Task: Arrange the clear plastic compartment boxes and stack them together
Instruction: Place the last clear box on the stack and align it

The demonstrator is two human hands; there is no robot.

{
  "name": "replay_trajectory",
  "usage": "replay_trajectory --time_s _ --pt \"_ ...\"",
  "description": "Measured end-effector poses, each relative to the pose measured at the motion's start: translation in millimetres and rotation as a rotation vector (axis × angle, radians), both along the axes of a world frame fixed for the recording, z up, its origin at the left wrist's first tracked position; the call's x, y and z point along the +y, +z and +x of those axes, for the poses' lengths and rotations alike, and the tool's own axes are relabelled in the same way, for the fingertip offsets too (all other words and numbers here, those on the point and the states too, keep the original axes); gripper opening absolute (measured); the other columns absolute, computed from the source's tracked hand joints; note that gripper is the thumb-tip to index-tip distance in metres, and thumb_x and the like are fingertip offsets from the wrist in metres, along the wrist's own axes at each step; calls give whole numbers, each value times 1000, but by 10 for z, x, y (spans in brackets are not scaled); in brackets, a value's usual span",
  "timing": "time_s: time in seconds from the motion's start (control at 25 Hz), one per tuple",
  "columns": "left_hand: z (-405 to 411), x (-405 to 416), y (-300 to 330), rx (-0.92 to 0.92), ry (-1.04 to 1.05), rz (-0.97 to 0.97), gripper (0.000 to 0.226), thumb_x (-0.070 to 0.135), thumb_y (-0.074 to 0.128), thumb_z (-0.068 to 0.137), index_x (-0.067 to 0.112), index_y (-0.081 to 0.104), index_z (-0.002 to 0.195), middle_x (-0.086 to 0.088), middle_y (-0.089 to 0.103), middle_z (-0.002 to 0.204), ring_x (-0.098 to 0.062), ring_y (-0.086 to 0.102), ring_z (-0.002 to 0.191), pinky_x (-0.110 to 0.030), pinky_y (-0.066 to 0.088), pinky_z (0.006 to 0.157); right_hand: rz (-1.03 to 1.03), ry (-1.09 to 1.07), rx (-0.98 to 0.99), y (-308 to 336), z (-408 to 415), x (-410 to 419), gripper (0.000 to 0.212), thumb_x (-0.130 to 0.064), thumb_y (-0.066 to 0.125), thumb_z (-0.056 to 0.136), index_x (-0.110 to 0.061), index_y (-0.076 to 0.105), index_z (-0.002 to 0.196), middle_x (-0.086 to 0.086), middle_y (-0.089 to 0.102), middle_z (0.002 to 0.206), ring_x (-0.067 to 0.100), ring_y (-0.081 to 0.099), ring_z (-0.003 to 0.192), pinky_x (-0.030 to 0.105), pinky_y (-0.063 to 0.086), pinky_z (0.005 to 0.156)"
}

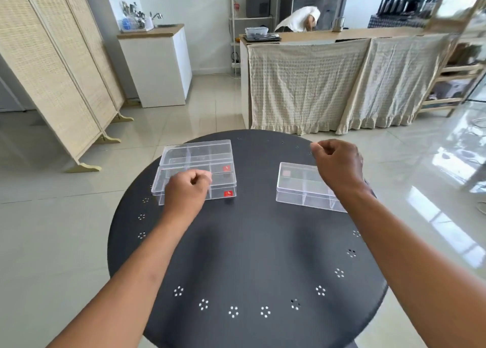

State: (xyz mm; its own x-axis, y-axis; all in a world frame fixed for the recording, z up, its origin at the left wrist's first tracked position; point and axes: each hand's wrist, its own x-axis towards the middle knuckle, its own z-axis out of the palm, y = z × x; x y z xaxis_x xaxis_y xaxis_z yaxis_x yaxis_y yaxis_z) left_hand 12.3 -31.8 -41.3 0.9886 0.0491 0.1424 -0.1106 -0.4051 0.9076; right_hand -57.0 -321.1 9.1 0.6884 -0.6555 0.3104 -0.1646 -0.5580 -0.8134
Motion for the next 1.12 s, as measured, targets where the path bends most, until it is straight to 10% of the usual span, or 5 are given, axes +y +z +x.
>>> replay_trajectory --time_s 0.52,0.76,1.12 --pt "-210 -1523 -255 222 -220 85 24 47 60 76 23 62 73 -2 54 69 -21 49 67 -36 54 70 337 -88 265 -676 -521 -938 29 -32 67 91 -6 77 84 15 75 83 32 66 82 36 53 74" --pt "-383 -1370 -239 300 -183 57 31 32 68 82 1 72 76 -14 76 72 -27 69 69 -50 64 83 347 -55 266 -668 -568 -855 27 -36 65 93 -15 82 93 7 76 88 29 67 93 31 49 78" --pt "-661 -728 -179 257 -49 6 14 30 71 87 18 69 80 -7 78 85 -33 79 86 -47 66 78 191 149 489 -677 -985 -560 52 -53 76 70 -3 64 78 9 69 68 27 61 64 45 55 67"
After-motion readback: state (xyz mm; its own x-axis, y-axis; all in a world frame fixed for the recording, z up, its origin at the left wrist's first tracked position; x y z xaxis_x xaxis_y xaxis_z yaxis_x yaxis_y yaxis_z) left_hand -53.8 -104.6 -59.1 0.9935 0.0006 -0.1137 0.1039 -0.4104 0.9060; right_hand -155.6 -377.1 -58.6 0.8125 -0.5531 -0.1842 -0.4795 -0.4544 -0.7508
